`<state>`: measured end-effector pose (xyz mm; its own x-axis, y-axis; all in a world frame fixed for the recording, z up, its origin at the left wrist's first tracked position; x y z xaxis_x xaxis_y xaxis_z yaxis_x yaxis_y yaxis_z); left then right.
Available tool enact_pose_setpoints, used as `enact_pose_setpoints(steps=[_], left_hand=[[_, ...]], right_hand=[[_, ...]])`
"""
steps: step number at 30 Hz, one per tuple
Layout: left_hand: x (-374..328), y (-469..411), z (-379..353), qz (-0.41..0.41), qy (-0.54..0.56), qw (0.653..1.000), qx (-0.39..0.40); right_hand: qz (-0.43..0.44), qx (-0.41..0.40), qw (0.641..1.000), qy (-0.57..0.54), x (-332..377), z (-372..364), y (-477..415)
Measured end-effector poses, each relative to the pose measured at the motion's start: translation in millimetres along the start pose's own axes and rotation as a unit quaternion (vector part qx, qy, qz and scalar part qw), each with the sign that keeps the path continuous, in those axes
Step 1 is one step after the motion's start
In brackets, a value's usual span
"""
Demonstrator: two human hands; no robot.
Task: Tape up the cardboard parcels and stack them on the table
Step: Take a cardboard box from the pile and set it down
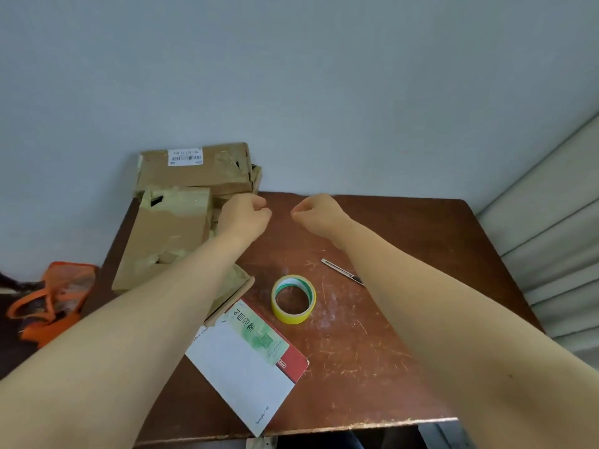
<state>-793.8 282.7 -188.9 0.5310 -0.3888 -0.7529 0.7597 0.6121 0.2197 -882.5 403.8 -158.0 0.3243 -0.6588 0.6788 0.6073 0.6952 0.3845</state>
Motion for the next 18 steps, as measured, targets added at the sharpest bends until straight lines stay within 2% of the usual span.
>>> enact_pose_setpoints(steps=[7, 10, 15, 18], left_hand=[[15, 9, 27, 0.094, 0.033, 0.984, -0.149], [31, 18, 39, 0.121, -0.005, 0.971, -0.206], [60, 39, 61, 0.251, -0.096, 0.941, -0.206], [75, 39, 75, 0.303, -0.088, 0.930, -0.186]], right_hand=[[0.030, 0.118, 0.992, -0.030, 12, -13, -40], [0.050, 0.155, 0.984, -0.068, 18, -24, -51], [0.040, 0.222, 0.970, -0.094, 33, -55, -56], [0.046, 0.230, 0.967, -0.102, 47, -72, -60]])
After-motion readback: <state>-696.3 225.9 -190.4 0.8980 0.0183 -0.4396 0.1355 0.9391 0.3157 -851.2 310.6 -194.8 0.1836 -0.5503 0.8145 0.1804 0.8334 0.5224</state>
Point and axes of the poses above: each hand's wrist, its own y-axis away from the middle knuckle, its own z-axis out of the back of the hand, x = y × z, the point moved 1 cm from there along -y, towards the middle knuckle, and after that the axes turned 11 degrees about x, right-handed, at the moved point
